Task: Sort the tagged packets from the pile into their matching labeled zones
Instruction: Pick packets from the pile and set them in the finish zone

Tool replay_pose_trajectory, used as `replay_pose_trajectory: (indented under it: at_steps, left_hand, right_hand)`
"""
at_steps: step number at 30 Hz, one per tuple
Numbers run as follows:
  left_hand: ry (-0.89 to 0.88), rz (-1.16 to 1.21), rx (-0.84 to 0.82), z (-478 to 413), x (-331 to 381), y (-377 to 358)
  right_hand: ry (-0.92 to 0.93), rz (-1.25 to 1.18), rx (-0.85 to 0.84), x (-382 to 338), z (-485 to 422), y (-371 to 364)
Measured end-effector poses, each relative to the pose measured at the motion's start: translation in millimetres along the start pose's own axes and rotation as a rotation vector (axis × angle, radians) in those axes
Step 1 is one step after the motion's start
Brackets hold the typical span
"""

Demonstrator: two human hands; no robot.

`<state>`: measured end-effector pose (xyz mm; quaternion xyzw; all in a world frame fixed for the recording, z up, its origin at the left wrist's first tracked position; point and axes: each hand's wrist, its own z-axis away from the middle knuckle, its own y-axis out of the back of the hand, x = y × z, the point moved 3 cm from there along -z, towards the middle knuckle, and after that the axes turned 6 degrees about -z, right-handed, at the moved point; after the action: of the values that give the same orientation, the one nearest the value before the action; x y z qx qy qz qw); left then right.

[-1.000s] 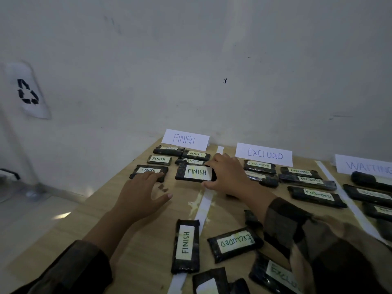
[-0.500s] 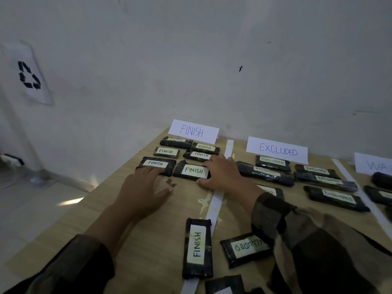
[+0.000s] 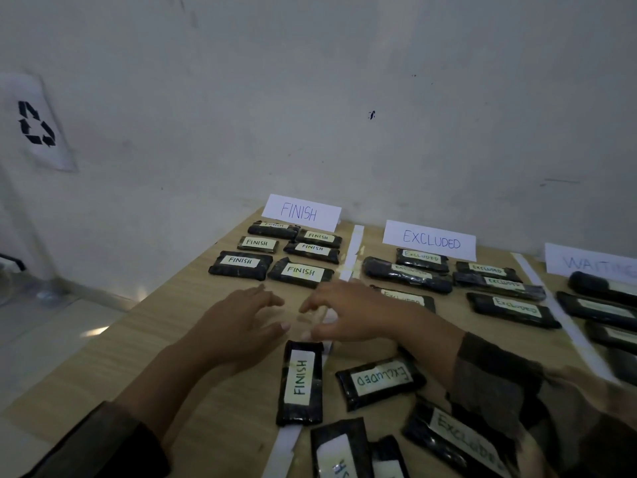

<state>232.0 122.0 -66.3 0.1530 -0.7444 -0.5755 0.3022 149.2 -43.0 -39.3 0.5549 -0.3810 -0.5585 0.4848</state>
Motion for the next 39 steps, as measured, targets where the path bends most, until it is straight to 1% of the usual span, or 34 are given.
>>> replay_pose_trajectory:
  at_steps: [3, 6, 11, 13, 16, 19, 21, 23, 25, 27, 29, 34, 39]
  left_hand:
    - [0.01, 0.05, -0.103, 10, 10, -5]
    - [0.048, 0.052, -0.161, 17, 18, -7]
    - [0.116, 0.068, -0.234, 26, 30, -16]
    - [0.14, 0.093, -0.228, 28, 33, -17]
    - [0.165, 0.192, -0.222, 29, 40, -16]
    - [0.132, 0.247, -0.226, 29, 45, -17]
    - [0.124, 0.31, -0.2, 27, 48, -16]
    - [0.117, 0.326, -0.161, 24, 51, -12]
    - [0.107, 0.326, -0.136, 19, 54, -7]
    - [0.096, 0.325, -0.138, 14, 56, -3]
    - [0.081, 0.318, -0.151, 11, 58, 2]
    - [0.041, 0.279, -0.143, 5, 61, 9]
    - [0.061, 0.153, -0.005, 8, 46, 15]
  right_hand:
    - [-0.033, 0.058, -0.025, -11, 19, -9]
    - [-0.035, 0.101, -0.026, -16, 31, -18]
    - [-0.098, -0.04, 0.099, -14, 42, -21]
    - [-0.144, -0.101, 0.16, -11, 48, -21]
    - [-0.196, -0.152, 0.264, -5, 60, -18]
    - [-0.233, -0.123, 0.364, 1, 68, -17]
    - [-0.242, -0.078, 0.412, 4, 71, -15]
    - [-0.206, -0.049, 0.427, 7, 75, -12]
    - [-0.119, -0.026, 0.403, 9, 78, -10]
    - [-0.014, 0.018, 0.394, 10, 79, -11]
    - [0.042, 0.072, 0.403, 11, 78, -13]
    - [0.065, 0.168, 0.53, 12, 78, -11]
    - [0.023, 0.197, 0.528, 17, 70, -5]
